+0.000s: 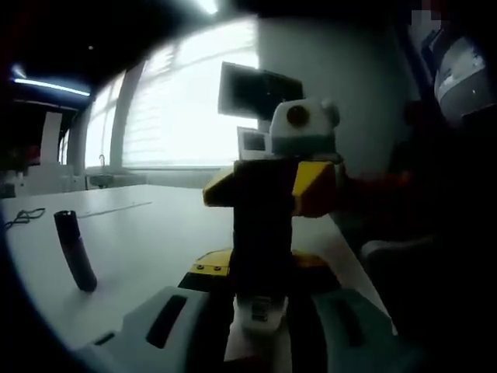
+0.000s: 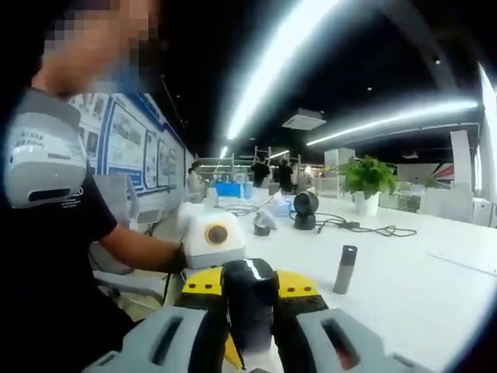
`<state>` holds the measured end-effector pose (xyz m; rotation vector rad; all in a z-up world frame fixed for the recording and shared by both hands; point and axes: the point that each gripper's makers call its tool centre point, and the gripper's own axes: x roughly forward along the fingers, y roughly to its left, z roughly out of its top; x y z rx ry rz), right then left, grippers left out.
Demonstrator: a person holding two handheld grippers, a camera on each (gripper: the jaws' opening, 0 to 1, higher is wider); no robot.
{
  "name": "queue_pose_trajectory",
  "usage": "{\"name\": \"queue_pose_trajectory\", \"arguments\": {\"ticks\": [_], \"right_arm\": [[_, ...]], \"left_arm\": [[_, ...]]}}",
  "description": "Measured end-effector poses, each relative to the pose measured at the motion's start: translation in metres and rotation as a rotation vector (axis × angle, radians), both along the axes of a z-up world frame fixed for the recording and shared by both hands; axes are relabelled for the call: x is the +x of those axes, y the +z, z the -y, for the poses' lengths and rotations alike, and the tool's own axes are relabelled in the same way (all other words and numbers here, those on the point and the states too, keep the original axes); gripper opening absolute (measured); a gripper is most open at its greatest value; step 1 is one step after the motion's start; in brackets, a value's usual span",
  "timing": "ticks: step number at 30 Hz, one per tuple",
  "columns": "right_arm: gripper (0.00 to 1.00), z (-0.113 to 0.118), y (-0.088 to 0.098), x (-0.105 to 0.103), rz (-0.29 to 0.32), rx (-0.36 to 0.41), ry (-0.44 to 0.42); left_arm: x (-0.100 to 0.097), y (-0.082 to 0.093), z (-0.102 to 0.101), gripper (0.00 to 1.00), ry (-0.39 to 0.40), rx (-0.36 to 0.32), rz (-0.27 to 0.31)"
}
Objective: Pick up cosmetic bottle twist off cap place on table pick up cap screw tight cap place on table
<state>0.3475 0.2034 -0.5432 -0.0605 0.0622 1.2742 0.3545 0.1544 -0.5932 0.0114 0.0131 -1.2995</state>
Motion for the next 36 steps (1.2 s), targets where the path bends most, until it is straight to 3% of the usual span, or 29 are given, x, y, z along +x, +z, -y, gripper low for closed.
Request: {"name": "queue_pose_trajectory", "arguments": {"ticks": [9, 36], "right_arm": [[0.22, -0.0025, 0.0003, -0.0040, 0.018, -0.007, 0.011], [0.23, 0.0058, 0.0076, -0.0041, 0.033, 0.019, -0.016]], "left_arm": [[-0.0019, 0.0005, 0.0004, 0.15, -0.004, -0.001, -0.003], [-0.0008, 0.0005, -0.0001, 0.16, -0.005, -0.004, -0.004]]}}
